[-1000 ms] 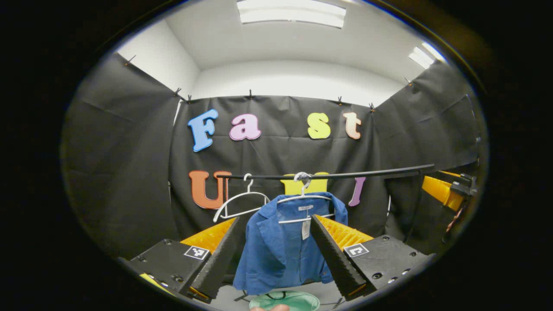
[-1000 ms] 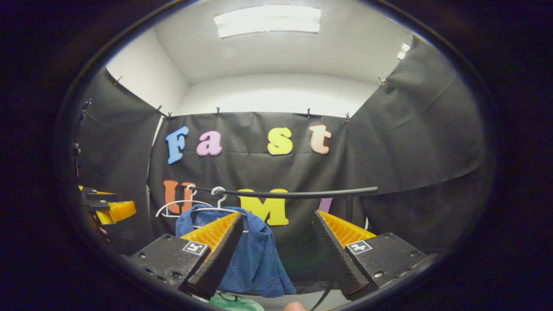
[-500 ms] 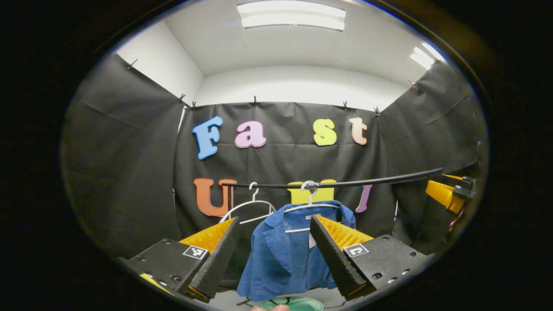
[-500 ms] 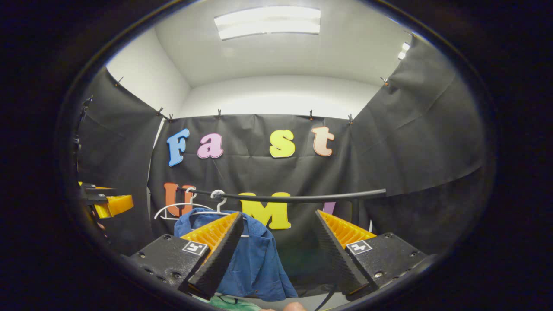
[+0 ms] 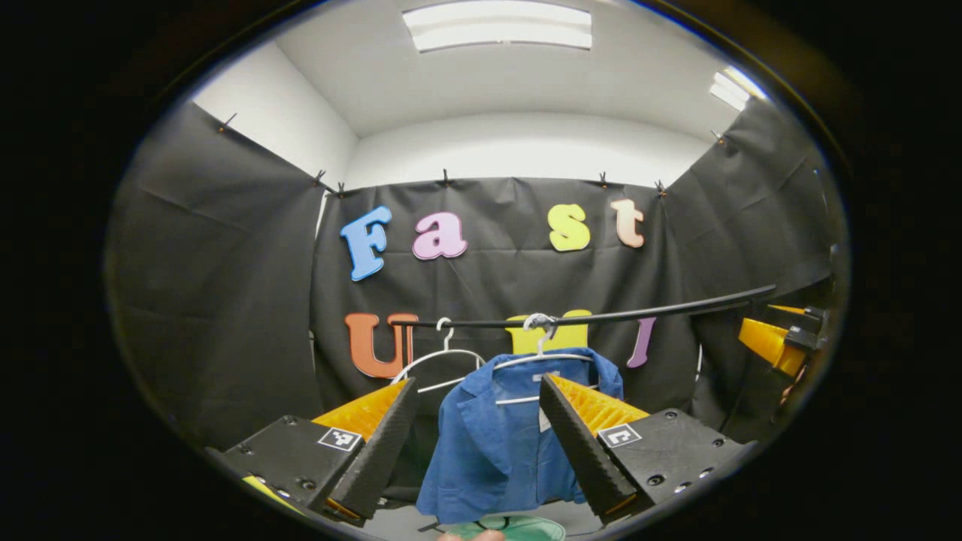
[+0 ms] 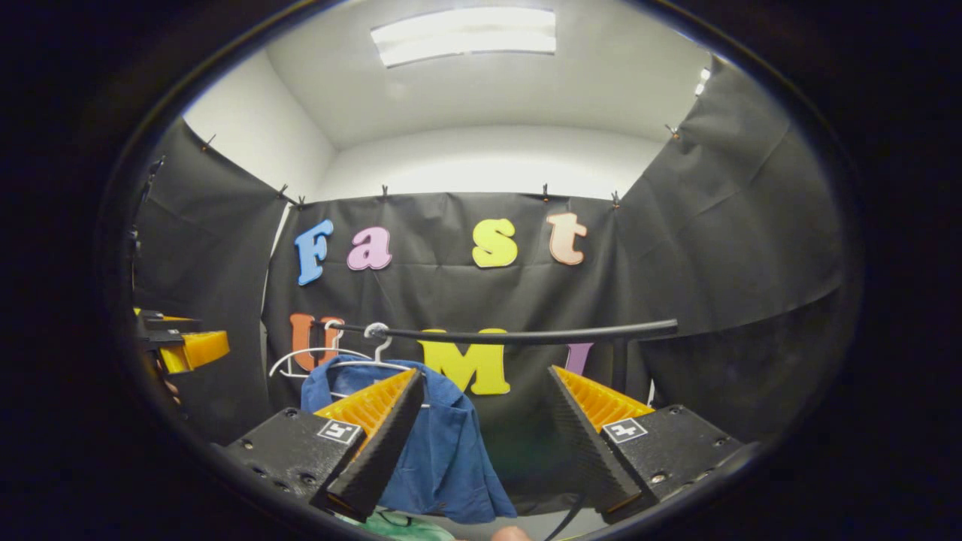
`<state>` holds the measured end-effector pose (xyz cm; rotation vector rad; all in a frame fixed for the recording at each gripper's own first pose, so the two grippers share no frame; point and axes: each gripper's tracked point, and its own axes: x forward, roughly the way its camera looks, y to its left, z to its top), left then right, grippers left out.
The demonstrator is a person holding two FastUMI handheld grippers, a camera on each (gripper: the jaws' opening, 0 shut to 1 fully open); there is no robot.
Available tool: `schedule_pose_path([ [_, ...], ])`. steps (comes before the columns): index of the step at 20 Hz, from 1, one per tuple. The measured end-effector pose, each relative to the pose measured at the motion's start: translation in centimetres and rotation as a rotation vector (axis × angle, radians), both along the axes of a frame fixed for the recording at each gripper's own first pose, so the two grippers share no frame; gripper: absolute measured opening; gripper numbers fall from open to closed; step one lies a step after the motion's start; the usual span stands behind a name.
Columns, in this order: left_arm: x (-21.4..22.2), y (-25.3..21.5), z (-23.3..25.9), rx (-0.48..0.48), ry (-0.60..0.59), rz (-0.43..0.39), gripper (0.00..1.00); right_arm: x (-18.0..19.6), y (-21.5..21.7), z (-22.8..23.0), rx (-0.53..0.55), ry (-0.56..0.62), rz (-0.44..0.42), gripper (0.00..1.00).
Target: Grasp the clothes on the hanger with both hands and then place them into the laundry hamper below.
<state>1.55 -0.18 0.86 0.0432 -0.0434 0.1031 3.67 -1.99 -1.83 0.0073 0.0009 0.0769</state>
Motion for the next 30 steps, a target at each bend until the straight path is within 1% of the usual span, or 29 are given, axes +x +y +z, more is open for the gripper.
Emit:
schedule_pose_path([
  [3,0.1,-0.5,-1.0,0.006,0.022,0.031,0.99,0.9,0.0,-2.2,0.005,0.045,0.023,1.0],
  [8,-0.1,-0.7,-3.1,-0.001,0.051,0.093,1.0,2.4,0.8,-5.5,-0.003,0.108,0.078,1.0],
  [10,-0.2,-0.7,-4.5,0.002,0.08,0.1,1.0,3.3,1.1,-7.1,-0.012,0.143,0.082,1.0],
  [13,0.2,-0.3,-5.9,-0.012,0.106,0.083,0.98,4.5,1.2,-8.8,-0.015,0.184,0.043,1.0],
  [15,1.1,0.4,-6.4,-0.021,0.111,0.078,0.99,5.4,1.9,-9.8,-0.017,0.199,0.016,1.0],
  [20,4.5,1.5,-9.3,-0.059,0.145,0.026,0.99,7.8,4.5,-11.3,-0.049,0.207,-0.043,1.0],
  [22,5.9,1.8,-10.7,-0.072,0.172,-0.002,0.98,8.7,5.3,-12.3,-0.073,0.218,-0.079,1.0],
  [23,6.6,1.9,-11.3,-0.08,0.183,-0.015,1.0,9.0,5.5,-12.9,-0.088,0.227,-0.098,1.0],
  [25,8.0,2.1,-12.6,-0.093,0.205,-0.033,1.0,9.8,6.2,-13.9,-0.115,0.247,-0.123,1.0],
  [26,8.5,2.0,-12.9,-0.098,0.21,-0.043,0.96,10.1,6.6,-14.3,-0.127,0.255,-0.129,1.0],
  [27,9.3,1.9,-13.2,-0.103,0.211,-0.05,1.0,10.4,6.8,-14.7,-0.135,0.263,-0.138,1.0],
  [30,11.7,1.1,-13.8,-0.109,0.216,-0.063,1.0,12.1,7.6,-15.8,-0.134,0.287,-0.139,1.0],
])
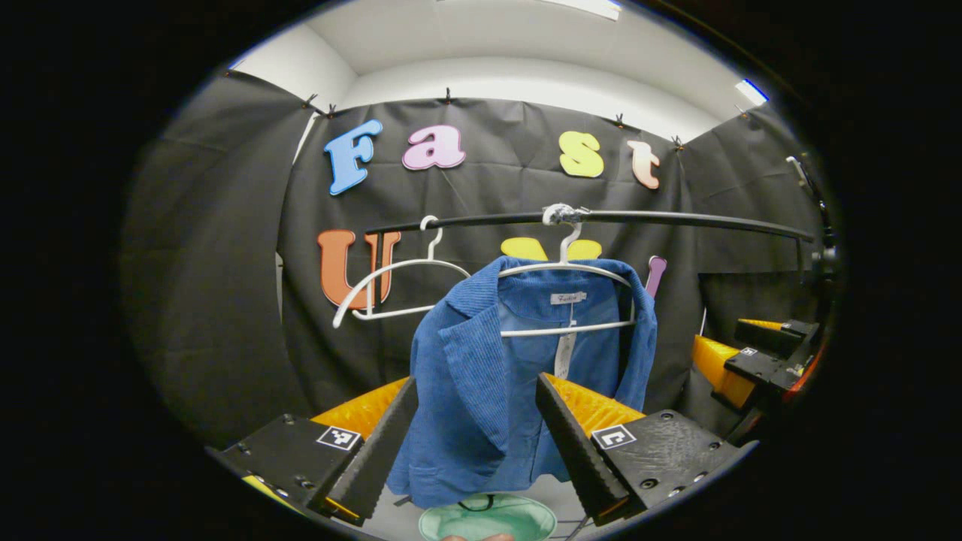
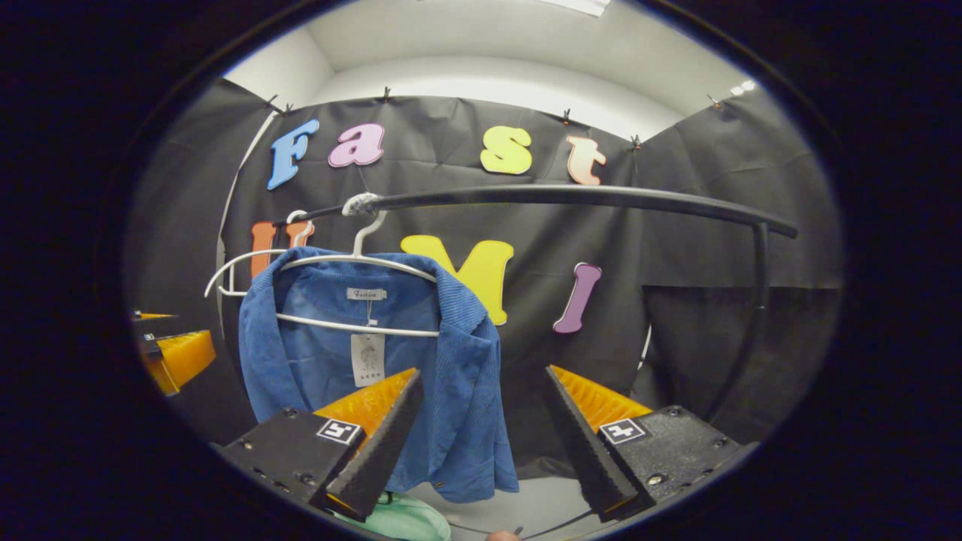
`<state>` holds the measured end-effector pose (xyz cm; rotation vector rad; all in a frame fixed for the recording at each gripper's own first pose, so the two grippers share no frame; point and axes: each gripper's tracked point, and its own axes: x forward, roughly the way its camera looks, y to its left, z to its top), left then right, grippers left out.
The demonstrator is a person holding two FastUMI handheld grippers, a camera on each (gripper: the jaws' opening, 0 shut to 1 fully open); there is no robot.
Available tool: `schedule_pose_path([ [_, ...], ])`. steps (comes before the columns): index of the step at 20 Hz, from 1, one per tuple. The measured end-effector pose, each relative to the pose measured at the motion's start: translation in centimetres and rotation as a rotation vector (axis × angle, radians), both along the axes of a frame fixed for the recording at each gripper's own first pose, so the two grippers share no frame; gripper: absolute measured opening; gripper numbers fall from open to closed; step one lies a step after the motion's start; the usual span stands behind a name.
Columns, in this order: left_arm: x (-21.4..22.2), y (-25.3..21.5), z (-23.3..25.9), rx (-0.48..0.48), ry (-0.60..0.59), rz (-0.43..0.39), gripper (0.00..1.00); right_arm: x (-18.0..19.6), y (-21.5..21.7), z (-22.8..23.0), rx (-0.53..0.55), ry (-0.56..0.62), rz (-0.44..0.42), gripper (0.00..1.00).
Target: Grasp the clothes on the hanger with both hands and then place them into the laundry hamper below.
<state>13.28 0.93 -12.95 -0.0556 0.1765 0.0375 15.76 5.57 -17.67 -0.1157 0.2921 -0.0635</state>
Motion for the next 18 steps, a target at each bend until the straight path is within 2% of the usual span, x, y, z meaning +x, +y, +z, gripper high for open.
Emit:
schedule_pose_path([
  [4,2.3,-1.3,-2.0,-0.039,0.047,-0.001,1.0,3.7,0.3,-1.9,0.001,0.021,0.008,1.0],
  [6,3.2,-0.9,-2.3,-0.032,0.054,0.033,0.96,5.5,0.3,-2.8,0.001,0.027,0.013,1.0],
  [7,3.8,-0.6,-2.4,-0.027,0.054,0.051,0.91,6.4,0.4,-3.4,0.001,0.033,0.017,0.99],
  [8,4.7,-0.6,-2.6,-0.025,0.054,0.068,1.0,7.4,0.6,-3.8,0.0,0.038,0.031,1.0],
  [11,7.6,-0.2,-3.5,-0.008,0.053,0.12,1.0,9.7,0.5,-5.1,-0.014,0.04,0.043,1.0],
  [13,8.8,0.3,-4.5,0.005,0.068,0.154,0.96,10.9,0.4,-6.1,-0.017,0.047,0.046,0.99],
  [14,9.3,0.4,-5.2,0.008,0.082,0.162,1.0,11.4,0.4,-6.5,-0.022,0.049,0.045,0.99],
  [18,10.7,0.6,-6.1,0.052,0.088,0.176,1.0,13.0,0.0,-8.3,-0.067,0.06,0.047,0.96],
])
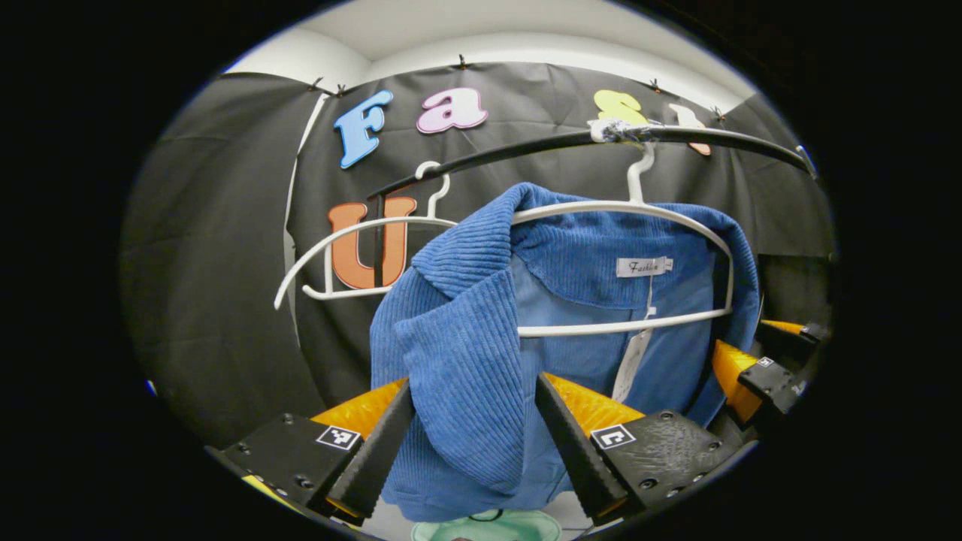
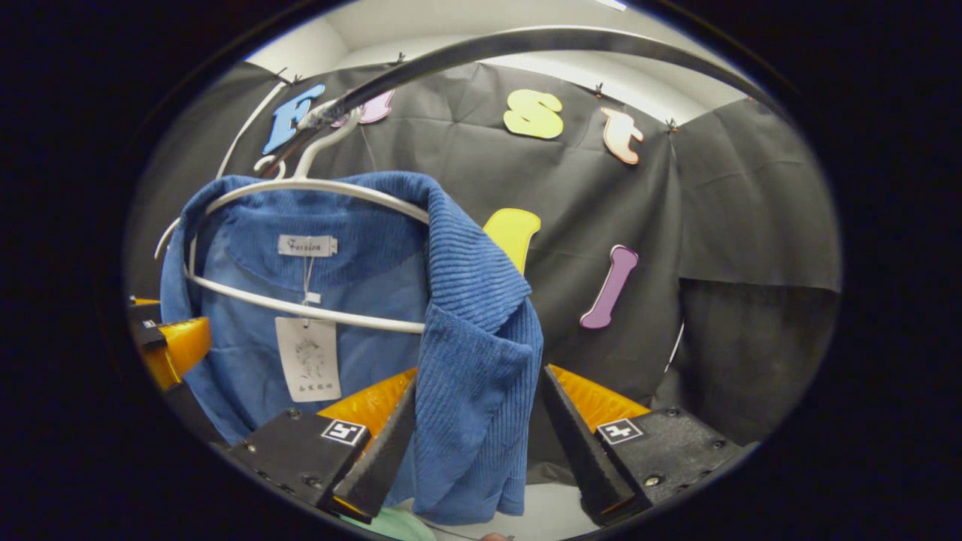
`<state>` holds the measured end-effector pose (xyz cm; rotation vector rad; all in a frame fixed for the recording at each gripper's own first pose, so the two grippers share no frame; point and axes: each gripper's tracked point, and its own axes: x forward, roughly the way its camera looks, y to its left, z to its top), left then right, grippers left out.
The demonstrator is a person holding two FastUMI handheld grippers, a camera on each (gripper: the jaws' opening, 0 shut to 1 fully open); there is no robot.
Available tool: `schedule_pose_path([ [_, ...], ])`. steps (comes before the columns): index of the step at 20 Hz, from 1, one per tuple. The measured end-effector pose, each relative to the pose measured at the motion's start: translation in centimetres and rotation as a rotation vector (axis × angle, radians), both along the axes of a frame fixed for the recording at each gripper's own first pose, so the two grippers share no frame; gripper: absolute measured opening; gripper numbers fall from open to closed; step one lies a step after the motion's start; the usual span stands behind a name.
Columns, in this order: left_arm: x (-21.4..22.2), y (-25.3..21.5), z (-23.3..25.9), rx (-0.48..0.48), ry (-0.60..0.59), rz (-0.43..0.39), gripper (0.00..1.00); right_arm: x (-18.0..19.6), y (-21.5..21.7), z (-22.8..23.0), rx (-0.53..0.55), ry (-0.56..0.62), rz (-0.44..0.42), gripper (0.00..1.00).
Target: Grasp the clothes on the hanger with both hands and then place them into the laundry hamper below.
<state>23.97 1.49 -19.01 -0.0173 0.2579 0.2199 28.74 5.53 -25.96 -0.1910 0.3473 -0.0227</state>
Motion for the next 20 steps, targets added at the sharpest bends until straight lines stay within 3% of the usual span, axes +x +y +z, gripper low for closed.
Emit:
schedule_pose_path([
  [1,0.4,0.3,0.0,0.013,-0.007,0.004,1.0,0.1,-0.1,-0.2,-0.01,-0.003,0.0,0.95],
  [3,0.8,0.4,-0.2,0.023,-0.008,0.016,0.82,0.4,-0.4,-0.6,-0.043,-0.01,-0.001,0.88],
  [4,0.9,0.5,-0.5,0.02,0.001,0.023,0.72,0.3,-0.6,-0.7,-0.064,-0.011,-0.003,0.76],
  [5,1.3,0.7,-0.9,0.013,0.009,0.026,0.63,0.3,-0.6,-1.2,-0.078,-0.009,-0.002,0.73],
  [7,1.8,1.0,-1.4,0.015,0.017,0.033,0.56,0.2,-0.8,-1.9,-0.085,-0.005,-0.005,0.72],
  [9,1.7,1.5,-1.8,0.024,0.021,0.052,0.36,0.2,-1.0,-2.7,-0.083,0.009,-0.017,0.61],
  [11,2.2,1.3,-2.1,0.0,0.023,0.04,0.16,0.1,-1.4,-3.1,-0.078,0.018,-0.027,0.6],
  [13,2.5,1.0,-2.2,-0.022,0.017,0.019,0.09,0.1,-1.9,-3.0,-0.089,0.001,-0.042,0.48],
  [14,2.5,1.2,-2.2,-0.02,0.013,0.022,0.05,0.1,-2.2,-2.9,-0.1,-0.009,-0.055,0.36],
  [15,1.2,1.2,-1.8,-0.024,0.015,0.019,0.14,0.0,-2.1,-3.0,-0.099,-0.014,-0.05,0.3],
  [16,1.4,0.9,-1.7,-0.034,0.012,0.005,0.09,0.1,-1.8,-3.0,-0.097,-0.014,-0.037,0.24],
  [17,2.0,1.0,-1.7,-0.031,0.011,0.006,0.03,0.1,-2.0,-2.9,-0.098,-0.018,-0.032,0.22],
  [18,1.7,1.7,-1.0,-0.006,-0.003,0.027,0.09,0.2,-2.5,-2.5,-0.101,-0.032,-0.046,0.17],
  [20,1.2,2.9,0.8,0.038,-0.036,0.041,0.03,0.3,-3.2,-1.3,-0.104,-0.067,-0.072,0.12],
])
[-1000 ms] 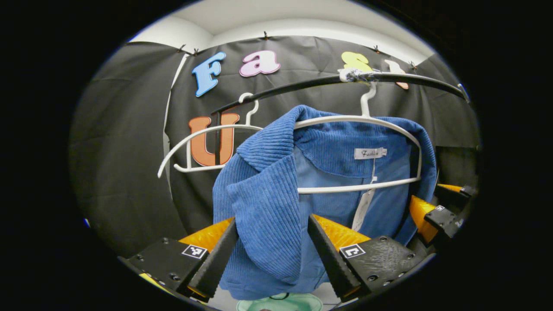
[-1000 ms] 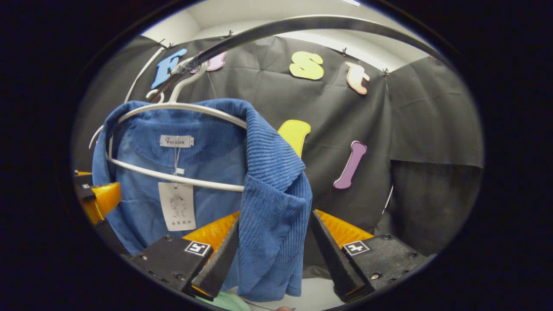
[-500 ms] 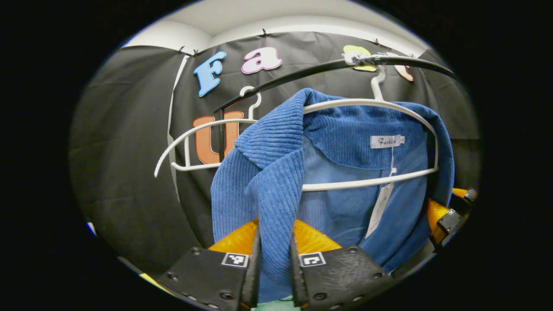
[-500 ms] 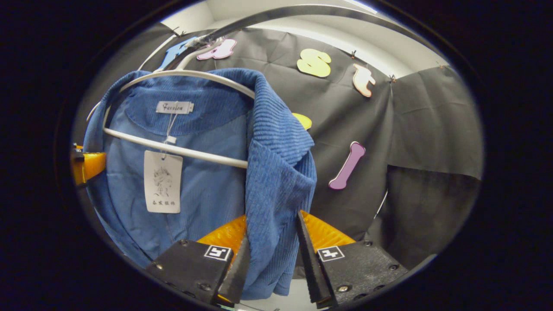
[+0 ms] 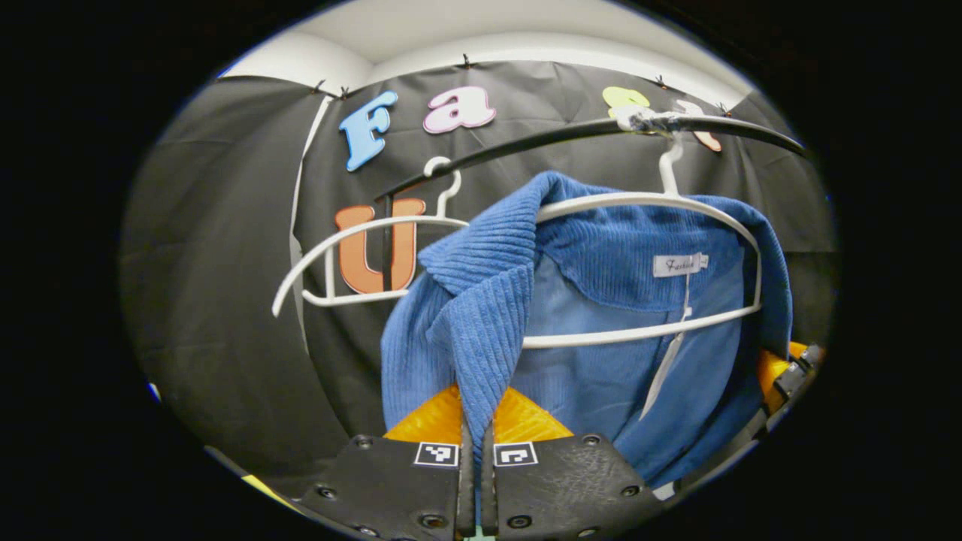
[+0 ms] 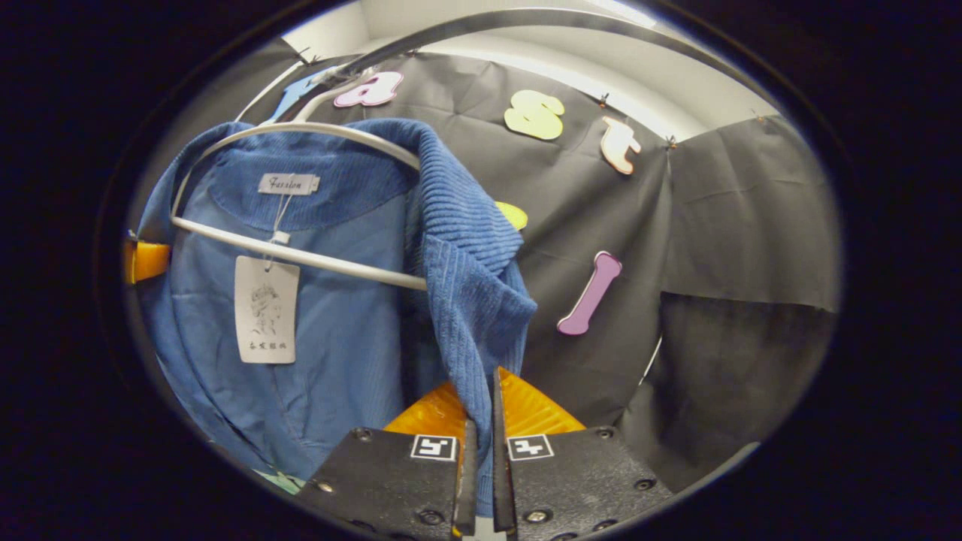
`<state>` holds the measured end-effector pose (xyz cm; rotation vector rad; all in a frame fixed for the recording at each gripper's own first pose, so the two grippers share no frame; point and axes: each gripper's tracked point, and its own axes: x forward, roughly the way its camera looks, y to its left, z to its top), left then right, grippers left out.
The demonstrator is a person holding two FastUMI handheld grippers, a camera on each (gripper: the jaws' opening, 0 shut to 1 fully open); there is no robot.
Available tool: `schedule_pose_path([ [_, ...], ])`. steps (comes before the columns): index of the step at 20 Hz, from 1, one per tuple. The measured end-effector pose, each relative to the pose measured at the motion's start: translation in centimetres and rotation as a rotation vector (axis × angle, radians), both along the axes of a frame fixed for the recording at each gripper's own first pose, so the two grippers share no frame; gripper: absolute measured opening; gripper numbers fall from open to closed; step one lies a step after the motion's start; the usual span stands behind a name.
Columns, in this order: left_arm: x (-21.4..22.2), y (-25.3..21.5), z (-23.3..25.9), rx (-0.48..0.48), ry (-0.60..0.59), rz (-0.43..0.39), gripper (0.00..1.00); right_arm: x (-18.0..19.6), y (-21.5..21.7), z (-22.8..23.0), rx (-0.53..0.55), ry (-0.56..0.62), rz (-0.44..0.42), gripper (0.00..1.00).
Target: Grasp the clothes on the hanger with both hands and then place them into the laundry hamper below.
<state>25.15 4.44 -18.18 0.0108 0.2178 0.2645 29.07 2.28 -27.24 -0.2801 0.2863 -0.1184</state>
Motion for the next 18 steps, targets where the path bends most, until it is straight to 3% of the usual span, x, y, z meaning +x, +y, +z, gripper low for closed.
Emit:
schedule_pose_path([
  [1,-0.1,0.8,0.5,0.014,-0.002,0.001,0.09,0.0,-0.6,0.9,-0.01,-0.022,-0.014,0.11],
  [3,-0.8,2.4,0.8,0.032,0.018,0.001,0.03,0.3,-1.8,2.5,-0.034,-0.061,-0.036,0.1],
  [5,-0.9,3.3,1.5,0.026,0.024,-0.008,0.03,0.7,-2.9,3.4,-0.06,-0.077,-0.04,0.09],
  [6,-0.9,3.8,2.0,0.028,0.023,-0.013,0.08,1.0,-3.5,4.1,-0.077,-0.095,-0.048,0.08],
  [8,-1.3,5.1,3.5,0.056,0.012,-0.008,0.04,1.3,-4.5,5.3,-0.094,-0.126,-0.069,0.06],
  [12,-1.2,7.3,6.5,0.145,0.0,-0.015,0.04,2.6,-5.4,7.3,-0.114,-0.165,-0.088,0.06],
  [18,1.4,8.9,8.4,0.185,-0.009,-0.072,0.03,3.7,-6.1,9.3,-0.181,-0.231,-0.104,0.06],
])
